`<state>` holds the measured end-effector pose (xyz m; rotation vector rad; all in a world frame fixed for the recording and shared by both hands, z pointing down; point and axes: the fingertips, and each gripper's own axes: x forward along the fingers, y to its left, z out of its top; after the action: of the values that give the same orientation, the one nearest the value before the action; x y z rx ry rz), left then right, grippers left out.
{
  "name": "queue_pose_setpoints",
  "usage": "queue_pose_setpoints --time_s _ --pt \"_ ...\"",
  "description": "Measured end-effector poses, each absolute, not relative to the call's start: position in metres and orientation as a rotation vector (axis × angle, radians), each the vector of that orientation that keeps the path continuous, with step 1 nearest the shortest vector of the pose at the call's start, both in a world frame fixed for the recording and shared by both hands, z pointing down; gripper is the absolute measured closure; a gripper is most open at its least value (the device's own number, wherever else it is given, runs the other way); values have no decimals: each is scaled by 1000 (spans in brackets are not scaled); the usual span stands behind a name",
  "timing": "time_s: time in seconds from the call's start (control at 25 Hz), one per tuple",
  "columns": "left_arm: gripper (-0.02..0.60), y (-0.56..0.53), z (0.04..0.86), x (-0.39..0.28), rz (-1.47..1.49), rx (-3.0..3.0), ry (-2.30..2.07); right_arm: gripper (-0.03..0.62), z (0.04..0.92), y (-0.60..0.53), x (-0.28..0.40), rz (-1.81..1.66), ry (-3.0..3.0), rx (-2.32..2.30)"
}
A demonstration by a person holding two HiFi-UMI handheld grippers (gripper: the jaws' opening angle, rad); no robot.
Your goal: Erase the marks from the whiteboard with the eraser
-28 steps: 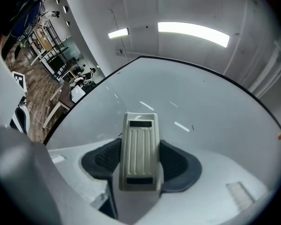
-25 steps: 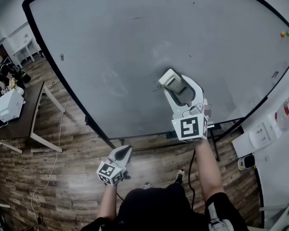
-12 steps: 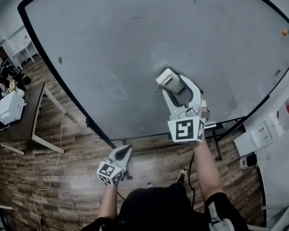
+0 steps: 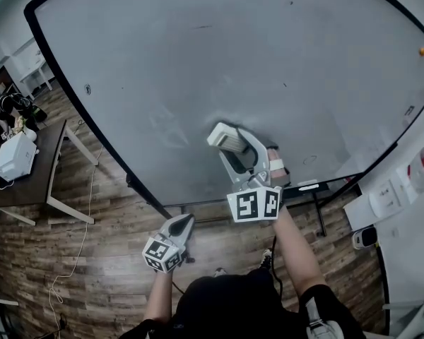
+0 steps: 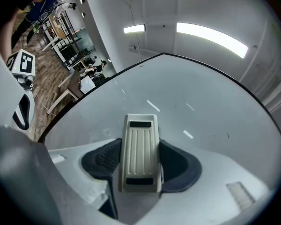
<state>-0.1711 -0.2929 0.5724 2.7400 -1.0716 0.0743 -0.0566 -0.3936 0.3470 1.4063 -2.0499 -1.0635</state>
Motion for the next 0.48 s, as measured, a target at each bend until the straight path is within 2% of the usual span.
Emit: queue_pose_setpoints --time_s 0.48 --pt "571 -290 574 -170 86 2726 -1073 341 343 -394 -54 -1124 -1994 1372"
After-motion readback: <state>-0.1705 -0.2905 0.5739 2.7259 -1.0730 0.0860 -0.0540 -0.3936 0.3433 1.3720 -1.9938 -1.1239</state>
